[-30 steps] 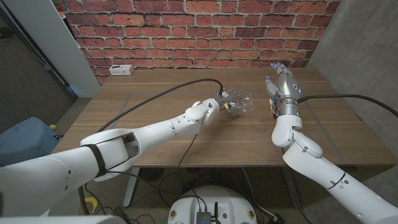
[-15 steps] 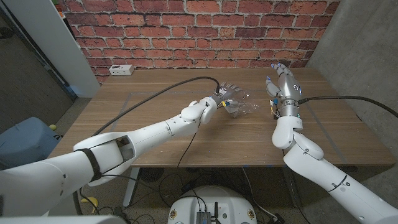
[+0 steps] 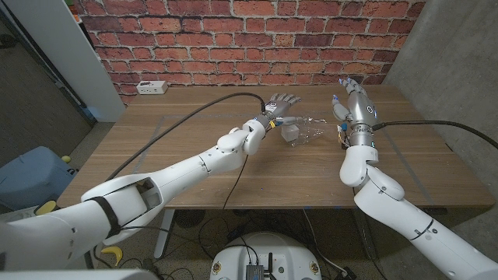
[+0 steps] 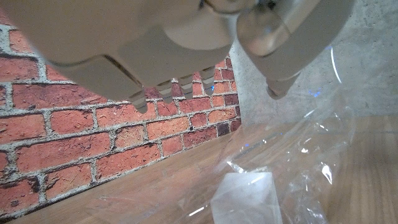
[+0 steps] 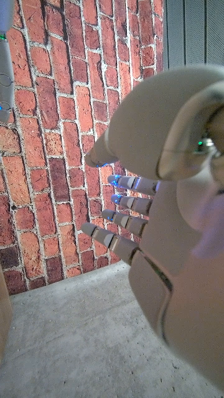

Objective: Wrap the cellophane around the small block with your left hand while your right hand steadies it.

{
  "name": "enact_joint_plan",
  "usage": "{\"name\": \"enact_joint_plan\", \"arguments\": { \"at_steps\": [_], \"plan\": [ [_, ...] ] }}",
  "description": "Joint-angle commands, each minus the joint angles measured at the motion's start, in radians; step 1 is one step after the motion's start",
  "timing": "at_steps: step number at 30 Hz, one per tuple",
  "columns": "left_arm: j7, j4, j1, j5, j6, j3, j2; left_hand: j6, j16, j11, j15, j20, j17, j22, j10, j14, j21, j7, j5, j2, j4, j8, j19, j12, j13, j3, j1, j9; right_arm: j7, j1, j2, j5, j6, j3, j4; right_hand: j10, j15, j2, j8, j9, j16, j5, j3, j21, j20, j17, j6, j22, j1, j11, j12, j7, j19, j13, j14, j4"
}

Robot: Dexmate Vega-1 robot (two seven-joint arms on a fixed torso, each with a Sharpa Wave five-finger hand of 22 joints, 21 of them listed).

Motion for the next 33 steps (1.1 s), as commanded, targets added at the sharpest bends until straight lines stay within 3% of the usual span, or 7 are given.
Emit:
{"name": "enact_joint_plan", "arguments": {
  "at_steps": [1,15,33],
  "plan": [
    [0.096,-0.043,0.072,-0.124,-0.078,-0.115,0.029,-0.001,0.009,0.009,0.002,0.002,0.002,0.005,0.001,0.007,0.009,-0.008,0.004,0.0,0.001,0.008,-0.008,0.011,0.004,-0.001,-0.009,0.002,-0.005,0.011,0.016,0.008,0.028,-0.003,0.017,0.009,-0.052,0.0,0.003,0.002,0.003,-0.005,-0.001,0.005,0.006,0.001,0.007,0.002,-0.007,0.0,0.005,0.004,0.006,0.001,0.011,0.002],
    [0.155,-0.052,0.134,-0.284,-0.2,-0.219,0.053,0.014,0.018,0.01,0.006,0.001,0.001,0.006,0.016,0.028,0.02,-0.012,0.006,0.006,0.001,0.017,0.005,0.022,0.004,-0.001,-0.015,0.001,-0.035,0.013,0.049,0.065,0.131,0.02,0.058,0.014,-0.046,-0.006,0.004,0.002,0.0,-0.008,-0.005,0.006,0.009,-0.001,0.009,0.002,-0.024,0.005,0.006,0.008,0.006,0.001,0.012,0.009],
    [0.185,-0.015,0.225,-0.503,-0.462,-0.352,0.092,0.07,0.029,0.005,-0.007,0.0,0.0,0.008,0.052,0.079,0.04,-0.026,0.009,0.029,0.0,0.031,0.047,0.037,0.001,0.005,-0.023,-0.003,-0.081,-0.002,0.111,0.213,0.439,0.081,0.146,0.033,-0.033,-0.012,0.007,0.002,-0.004,-0.013,-0.012,0.006,0.016,-0.007,0.023,0.001,-0.059,0.025,0.011,0.024,0.007,0.001,0.021,0.025]
  ]
}}
